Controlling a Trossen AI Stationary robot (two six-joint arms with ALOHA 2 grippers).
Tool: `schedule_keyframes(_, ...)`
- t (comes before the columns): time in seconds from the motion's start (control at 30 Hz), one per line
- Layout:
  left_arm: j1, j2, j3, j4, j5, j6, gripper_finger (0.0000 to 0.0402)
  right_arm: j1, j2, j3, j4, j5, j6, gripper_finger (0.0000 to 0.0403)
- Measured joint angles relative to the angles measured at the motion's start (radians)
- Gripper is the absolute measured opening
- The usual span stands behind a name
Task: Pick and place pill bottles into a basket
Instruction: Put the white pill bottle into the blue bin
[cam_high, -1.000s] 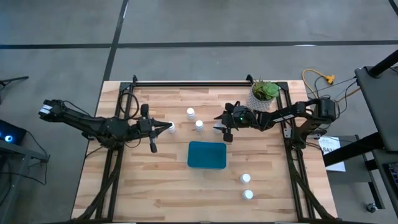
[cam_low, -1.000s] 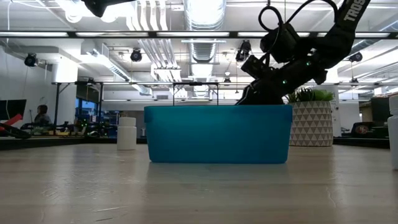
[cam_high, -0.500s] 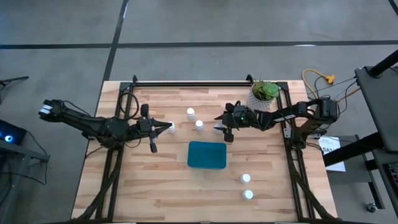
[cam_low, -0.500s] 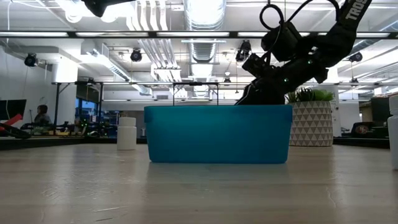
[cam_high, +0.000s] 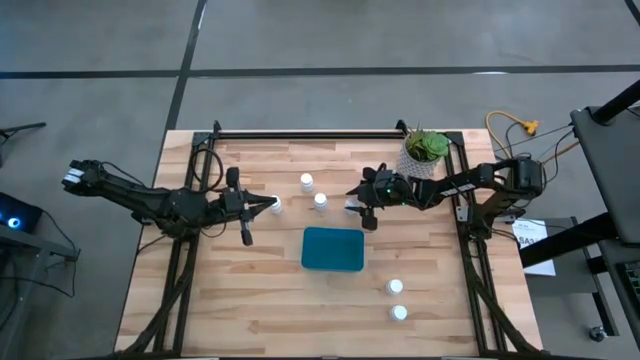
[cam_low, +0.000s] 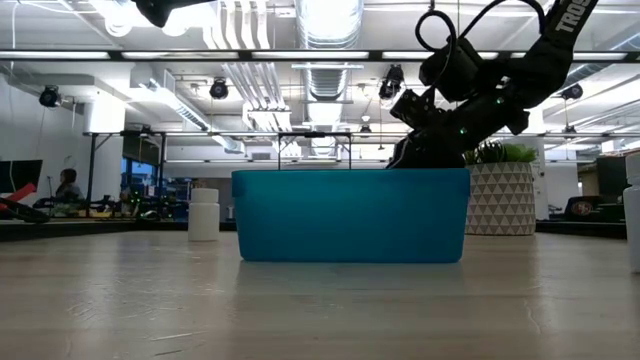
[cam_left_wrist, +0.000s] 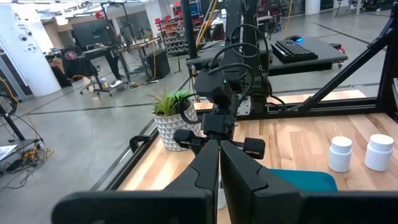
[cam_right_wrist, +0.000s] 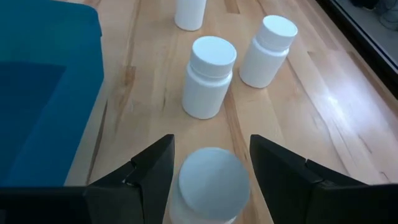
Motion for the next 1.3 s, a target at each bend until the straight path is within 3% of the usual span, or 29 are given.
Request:
schedule_keyframes(1.03,0.000,0.000,0.000,0.005,0.000,0.000,0.0000,-0.025,0.001,-0.003,-0.082,-0.001,0.023,0.0202)
schedule_keyframes(1.3,0.000,0.000,0.000,0.008,0.000,0.000,0.0000,-0.024,0.002,-0.003,-0.078,0.003,0.028,0.0162)
